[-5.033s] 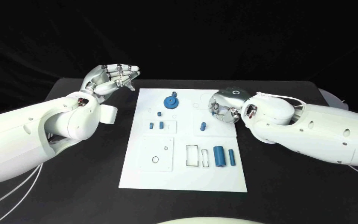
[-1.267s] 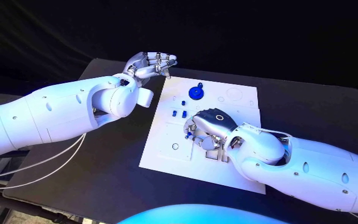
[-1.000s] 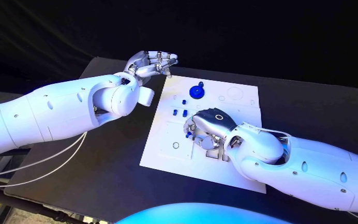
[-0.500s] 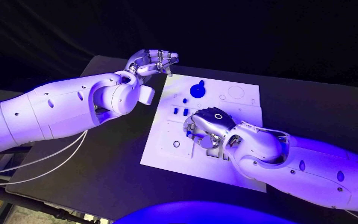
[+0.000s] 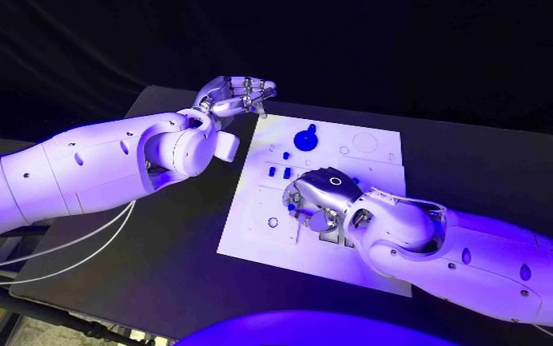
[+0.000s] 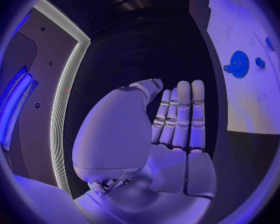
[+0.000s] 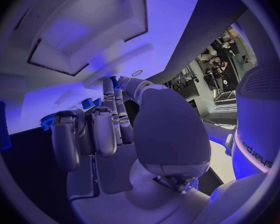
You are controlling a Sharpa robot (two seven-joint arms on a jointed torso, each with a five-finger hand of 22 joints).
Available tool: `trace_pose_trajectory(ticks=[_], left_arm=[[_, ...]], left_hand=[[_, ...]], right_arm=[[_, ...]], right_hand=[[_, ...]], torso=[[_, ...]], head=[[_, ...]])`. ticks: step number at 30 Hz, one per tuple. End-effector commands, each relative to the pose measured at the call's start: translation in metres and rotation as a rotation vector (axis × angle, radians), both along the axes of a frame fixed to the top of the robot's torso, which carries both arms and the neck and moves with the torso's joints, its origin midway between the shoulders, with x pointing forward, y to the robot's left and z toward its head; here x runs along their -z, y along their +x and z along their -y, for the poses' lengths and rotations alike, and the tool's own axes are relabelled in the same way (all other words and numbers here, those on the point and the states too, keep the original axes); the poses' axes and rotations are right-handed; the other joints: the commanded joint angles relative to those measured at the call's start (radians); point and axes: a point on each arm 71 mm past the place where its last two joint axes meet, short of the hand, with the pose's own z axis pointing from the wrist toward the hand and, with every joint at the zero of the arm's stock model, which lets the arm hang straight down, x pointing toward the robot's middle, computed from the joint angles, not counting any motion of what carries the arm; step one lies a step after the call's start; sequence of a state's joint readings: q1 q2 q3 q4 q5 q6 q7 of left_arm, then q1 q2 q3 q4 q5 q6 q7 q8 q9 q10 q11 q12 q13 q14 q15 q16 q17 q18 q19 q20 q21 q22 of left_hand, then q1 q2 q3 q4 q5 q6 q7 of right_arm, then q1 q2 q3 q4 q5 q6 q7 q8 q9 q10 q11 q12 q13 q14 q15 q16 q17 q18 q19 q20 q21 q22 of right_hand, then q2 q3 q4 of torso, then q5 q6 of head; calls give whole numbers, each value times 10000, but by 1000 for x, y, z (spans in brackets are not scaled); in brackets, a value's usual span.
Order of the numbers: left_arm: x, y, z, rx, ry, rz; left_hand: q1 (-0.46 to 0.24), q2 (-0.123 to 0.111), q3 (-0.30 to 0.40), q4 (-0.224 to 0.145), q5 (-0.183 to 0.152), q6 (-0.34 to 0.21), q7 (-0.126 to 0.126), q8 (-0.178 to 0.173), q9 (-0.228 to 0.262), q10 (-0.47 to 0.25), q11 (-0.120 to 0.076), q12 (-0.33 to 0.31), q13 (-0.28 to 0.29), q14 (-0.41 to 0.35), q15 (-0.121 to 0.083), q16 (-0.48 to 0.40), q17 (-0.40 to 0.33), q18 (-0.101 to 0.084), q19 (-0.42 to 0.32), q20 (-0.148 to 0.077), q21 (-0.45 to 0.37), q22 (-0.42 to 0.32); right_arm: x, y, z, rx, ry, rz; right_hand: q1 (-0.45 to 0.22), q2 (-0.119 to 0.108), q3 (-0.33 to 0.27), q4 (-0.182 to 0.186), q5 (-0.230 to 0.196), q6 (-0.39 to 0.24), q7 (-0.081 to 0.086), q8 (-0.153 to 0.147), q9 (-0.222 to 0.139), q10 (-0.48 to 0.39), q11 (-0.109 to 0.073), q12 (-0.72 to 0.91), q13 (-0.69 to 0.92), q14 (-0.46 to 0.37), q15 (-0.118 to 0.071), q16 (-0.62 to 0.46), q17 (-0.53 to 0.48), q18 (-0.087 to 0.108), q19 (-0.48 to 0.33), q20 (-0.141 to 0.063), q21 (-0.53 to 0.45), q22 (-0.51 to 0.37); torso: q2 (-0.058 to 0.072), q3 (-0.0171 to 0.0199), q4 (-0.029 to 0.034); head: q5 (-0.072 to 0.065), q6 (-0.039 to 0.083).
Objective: Assemble the parts on the task board
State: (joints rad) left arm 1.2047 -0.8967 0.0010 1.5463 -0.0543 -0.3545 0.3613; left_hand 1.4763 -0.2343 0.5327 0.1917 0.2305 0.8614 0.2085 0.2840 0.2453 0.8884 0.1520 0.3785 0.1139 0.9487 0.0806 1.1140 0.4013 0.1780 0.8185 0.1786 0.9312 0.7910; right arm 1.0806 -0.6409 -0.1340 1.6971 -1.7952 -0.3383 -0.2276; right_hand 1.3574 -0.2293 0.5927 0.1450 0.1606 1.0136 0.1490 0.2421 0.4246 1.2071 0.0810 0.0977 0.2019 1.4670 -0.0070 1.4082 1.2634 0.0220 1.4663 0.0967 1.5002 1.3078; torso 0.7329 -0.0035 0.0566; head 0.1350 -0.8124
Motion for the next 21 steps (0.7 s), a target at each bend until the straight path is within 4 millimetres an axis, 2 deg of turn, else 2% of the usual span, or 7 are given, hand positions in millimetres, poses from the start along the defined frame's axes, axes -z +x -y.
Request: trace_pose_trajectory(ticks=[1, 8, 15, 21], left_arm=[[-1, 0, 1, 26, -59, 26], [-1, 0, 1, 18, -52, 12], [-1, 1, 0, -1, -41, 3], [0, 1, -1, -15, -33, -4]], left_hand=[[-95, 21, 30, 21, 21, 70, -11, -4, 10, -89, 10, 47, -10, -75, 10, -67, -9, 57, 31, -17, -37, -10], [-95, 21, 30, 21, 21, 70, -11, -4, 10, -89, 10, 47, -10, -75, 10, -67, -9, 57, 31, -17, -37, -10], [-104, 26, 32, 29, 23, 70, -13, -3, 15, -101, 9, 60, -12, -74, 9, -74, -24, 58, 34, -16, -58, -23], [-104, 26, 32, 29, 23, 70, -13, -3, 15, -101, 9, 60, -12, -74, 9, -74, -24, 58, 34, -16, -58, -23]], right_arm=[[4, -1, 1, -10, -264, -12], [0, 0, 4, 256, 160, 343], [-7, -3, 9, 321, 574, 717], [-19, -6, 24, 529, 892, 1004]], right_hand=[[-173, -152, -119, 24, -32, -317, 102, -208, -80, -259, 91, -167, -85, 402, 144, -79, -45, 0, 589, 97, -184, 2198], [-300, -290, -196, 40, -10, -596, 222, -432, -161, -598, 222, -299, -168, 357, 257, -140, -153, 96, 389, 205, -585, 2008], [-299, -299, -199, 31, 54, -629, 218, -467, -173, -628, 226, -289, -176, 323, 266, -214, -283, 117, 346, 223, -673, 1966], [-301, -309, -204, 28, 74, -630, 213, -472, -174, -629, 224, -283, -177, 321, 267, -215, -283, 116, 350, 227, -667, 1969]], torso=[[1, 5, -10], [10, 12, 7], [7, 17, 6], [-4, 3, -16]], head=[[-8, 29], [-37, 76], [-68, 99], [-94, 132]])
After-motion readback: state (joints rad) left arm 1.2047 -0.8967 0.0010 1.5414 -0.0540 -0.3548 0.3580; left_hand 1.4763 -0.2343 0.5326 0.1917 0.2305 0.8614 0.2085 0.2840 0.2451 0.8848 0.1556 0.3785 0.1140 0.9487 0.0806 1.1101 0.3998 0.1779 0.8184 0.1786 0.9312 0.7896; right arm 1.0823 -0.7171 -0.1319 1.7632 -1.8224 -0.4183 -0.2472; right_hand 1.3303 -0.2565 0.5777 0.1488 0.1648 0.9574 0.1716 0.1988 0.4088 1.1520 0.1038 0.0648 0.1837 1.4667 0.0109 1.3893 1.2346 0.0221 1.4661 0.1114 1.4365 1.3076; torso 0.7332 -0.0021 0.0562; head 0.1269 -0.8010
